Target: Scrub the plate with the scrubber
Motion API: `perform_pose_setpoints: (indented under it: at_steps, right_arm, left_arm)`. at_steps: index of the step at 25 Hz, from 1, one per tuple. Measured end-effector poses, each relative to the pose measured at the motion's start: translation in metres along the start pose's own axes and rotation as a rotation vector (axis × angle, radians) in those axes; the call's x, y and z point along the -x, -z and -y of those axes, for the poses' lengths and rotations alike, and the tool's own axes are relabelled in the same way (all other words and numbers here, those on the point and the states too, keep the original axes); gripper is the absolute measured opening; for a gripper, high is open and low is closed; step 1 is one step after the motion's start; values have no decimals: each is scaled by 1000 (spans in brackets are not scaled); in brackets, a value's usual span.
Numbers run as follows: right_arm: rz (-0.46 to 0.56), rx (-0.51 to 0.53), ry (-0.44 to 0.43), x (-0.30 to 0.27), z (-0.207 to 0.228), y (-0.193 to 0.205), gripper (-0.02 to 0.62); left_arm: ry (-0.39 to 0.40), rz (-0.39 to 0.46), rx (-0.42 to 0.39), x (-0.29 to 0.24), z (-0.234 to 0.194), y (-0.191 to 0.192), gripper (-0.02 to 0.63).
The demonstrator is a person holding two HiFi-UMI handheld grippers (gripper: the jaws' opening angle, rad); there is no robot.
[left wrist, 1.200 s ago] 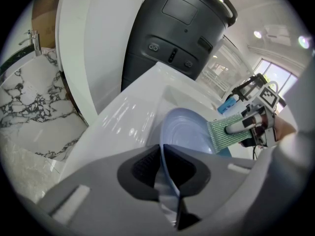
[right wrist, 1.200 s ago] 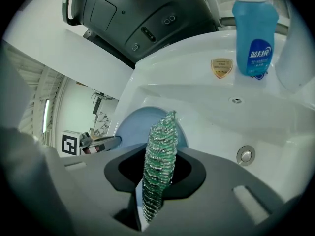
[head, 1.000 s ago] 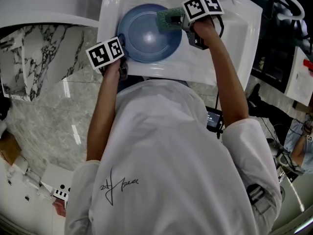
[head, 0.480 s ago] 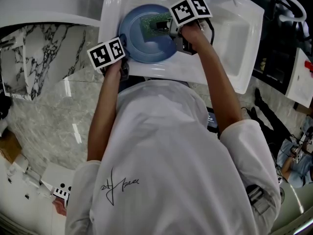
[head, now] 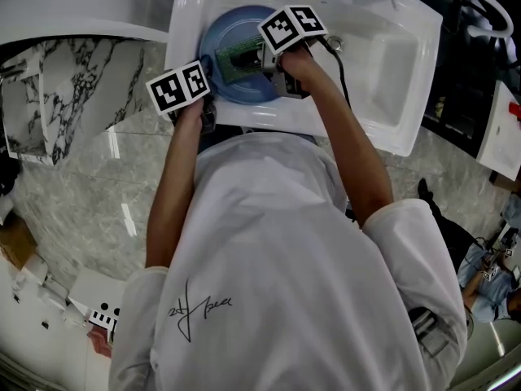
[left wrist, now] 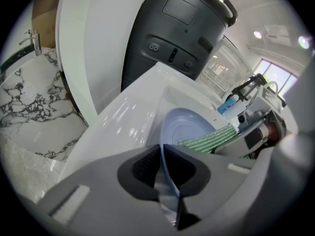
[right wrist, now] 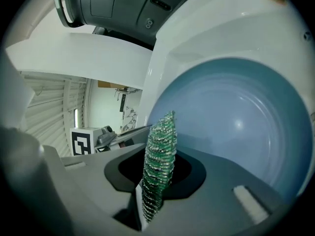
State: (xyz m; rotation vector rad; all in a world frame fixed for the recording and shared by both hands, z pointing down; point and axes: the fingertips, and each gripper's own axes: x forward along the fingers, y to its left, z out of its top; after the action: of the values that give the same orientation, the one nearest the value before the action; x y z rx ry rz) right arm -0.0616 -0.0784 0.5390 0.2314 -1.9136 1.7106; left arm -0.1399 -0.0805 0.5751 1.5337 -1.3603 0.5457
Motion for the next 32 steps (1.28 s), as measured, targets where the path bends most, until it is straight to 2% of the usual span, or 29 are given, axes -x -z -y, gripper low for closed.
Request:
perform_pose_setpoints:
  at_steps: [4, 8, 13, 32]
  right_arm:
    - [-39, -30, -11, -12, 7, 10, 67]
    - [-32, -37, 36, -10, 22, 11, 67]
    - [-32, -56, 29, -6, 27, 15, 67]
    - [-48, -37, 80, 14, 39, 24, 67]
  left_arm:
    - [0, 0, 0, -1, 0, 1, 77]
    - [0, -1, -3, -2, 1, 0, 77]
    - [-3, -1, -3, -2, 0, 0, 77]
    - [-1, 0, -18, -1, 3, 0, 77]
